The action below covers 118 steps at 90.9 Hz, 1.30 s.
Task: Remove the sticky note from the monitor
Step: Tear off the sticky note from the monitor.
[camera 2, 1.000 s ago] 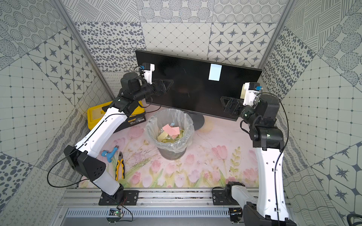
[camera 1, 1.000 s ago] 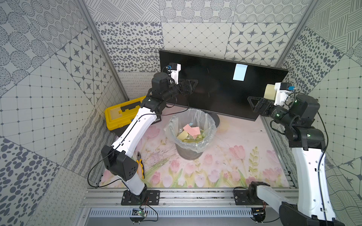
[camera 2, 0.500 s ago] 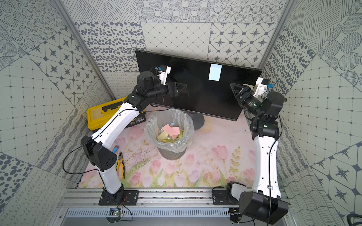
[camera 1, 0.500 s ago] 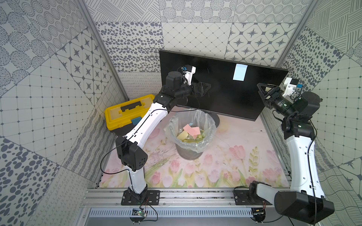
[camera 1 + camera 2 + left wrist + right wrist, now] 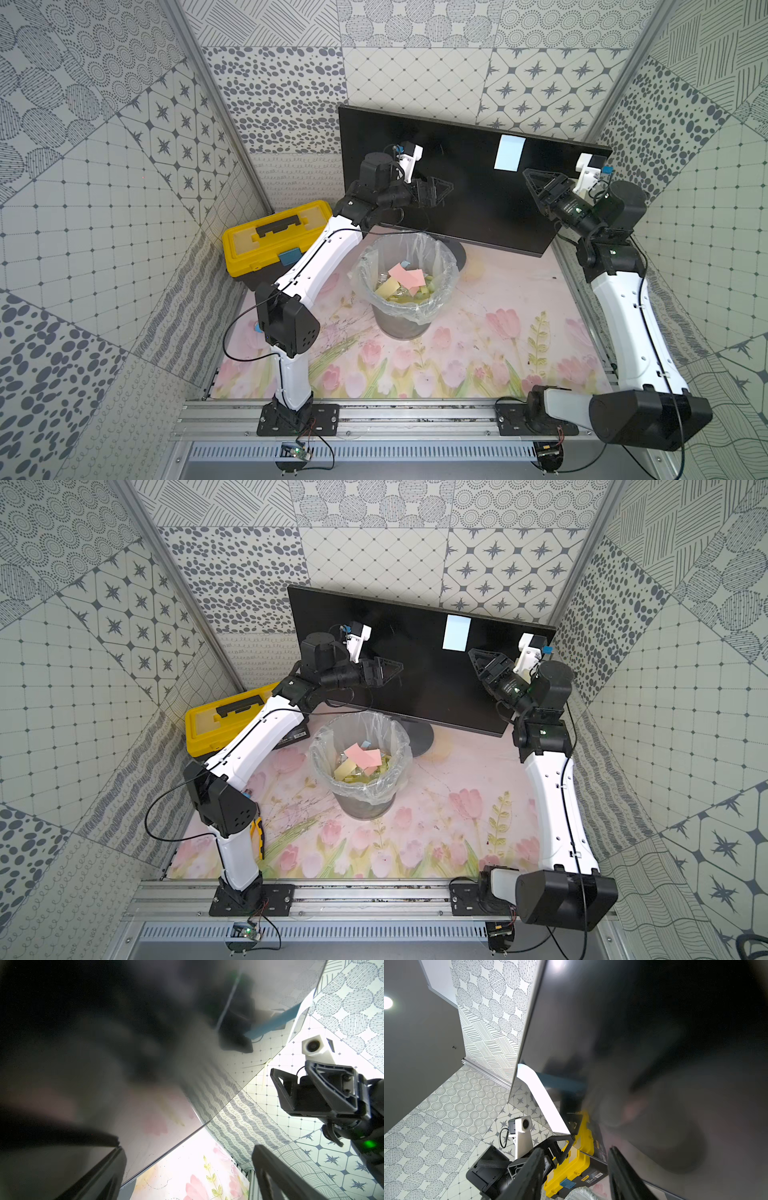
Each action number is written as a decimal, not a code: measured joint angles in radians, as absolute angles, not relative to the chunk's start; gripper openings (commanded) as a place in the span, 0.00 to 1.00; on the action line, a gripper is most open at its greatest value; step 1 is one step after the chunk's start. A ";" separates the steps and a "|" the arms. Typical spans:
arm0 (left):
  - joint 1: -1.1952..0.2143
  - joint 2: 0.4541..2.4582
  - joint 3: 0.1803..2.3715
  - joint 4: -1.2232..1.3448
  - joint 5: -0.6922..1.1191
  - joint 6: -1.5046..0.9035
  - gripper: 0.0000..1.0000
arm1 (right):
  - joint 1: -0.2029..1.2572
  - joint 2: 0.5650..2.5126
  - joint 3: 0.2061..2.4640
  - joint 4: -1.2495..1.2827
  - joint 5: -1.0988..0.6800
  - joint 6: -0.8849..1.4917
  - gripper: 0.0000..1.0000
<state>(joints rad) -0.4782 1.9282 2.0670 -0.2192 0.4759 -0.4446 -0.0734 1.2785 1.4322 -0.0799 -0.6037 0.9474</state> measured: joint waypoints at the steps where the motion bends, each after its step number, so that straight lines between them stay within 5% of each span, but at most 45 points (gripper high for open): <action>1: -0.478 1.929 2.067 -0.219 0.476 -0.445 0.99 | -0.068 1.283 1.438 -0.080 -0.600 0.944 0.53; 42: -0.480 1.929 2.067 -0.221 0.477 -0.444 0.99 | -0.006 1.373 1.532 -0.078 -0.547 0.888 0.52; 76: -0.480 1.929 2.067 -0.221 0.476 -0.444 0.99 | 0.005 1.382 1.546 -0.068 -0.537 0.883 0.33; 106: -0.480 1.930 2.067 -0.221 0.476 -0.443 0.99 | 0.010 1.383 1.547 -0.062 -0.538 0.884 0.00; 118: -0.480 1.930 2.067 -0.222 0.475 -0.441 0.99 | 0.012 1.383 1.547 -0.060 -0.538 0.881 0.00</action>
<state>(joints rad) -0.4805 1.9297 2.0670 -0.2218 0.4747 -0.4408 0.0116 1.3830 1.5467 -0.0605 -0.5377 0.8806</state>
